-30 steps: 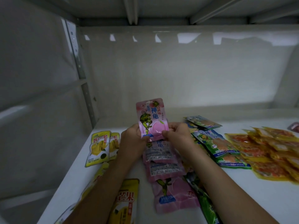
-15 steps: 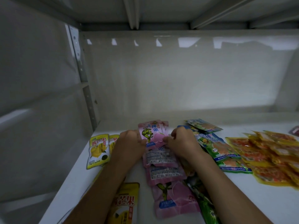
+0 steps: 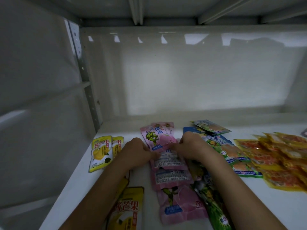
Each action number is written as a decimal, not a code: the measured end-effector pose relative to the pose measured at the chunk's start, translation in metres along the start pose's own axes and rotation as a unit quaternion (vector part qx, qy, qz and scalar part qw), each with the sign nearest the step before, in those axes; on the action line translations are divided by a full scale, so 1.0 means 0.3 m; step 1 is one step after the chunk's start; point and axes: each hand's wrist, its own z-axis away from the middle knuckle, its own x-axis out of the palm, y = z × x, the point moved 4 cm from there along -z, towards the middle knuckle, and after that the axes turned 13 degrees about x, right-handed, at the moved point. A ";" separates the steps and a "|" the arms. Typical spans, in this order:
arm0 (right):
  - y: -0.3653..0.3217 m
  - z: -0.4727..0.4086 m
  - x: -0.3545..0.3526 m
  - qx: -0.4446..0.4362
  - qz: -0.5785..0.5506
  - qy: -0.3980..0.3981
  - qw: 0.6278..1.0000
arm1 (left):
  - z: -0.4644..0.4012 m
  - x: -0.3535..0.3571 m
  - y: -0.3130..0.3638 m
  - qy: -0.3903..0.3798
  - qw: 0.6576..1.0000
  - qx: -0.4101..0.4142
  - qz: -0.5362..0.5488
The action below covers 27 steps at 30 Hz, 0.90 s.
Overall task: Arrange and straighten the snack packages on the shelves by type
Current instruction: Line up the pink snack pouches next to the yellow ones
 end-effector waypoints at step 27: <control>0.056 0.071 -0.103 0.059 -0.142 -0.200 0.968 | 0.044 -0.033 0.086 -0.111 0.991 0.006 0.069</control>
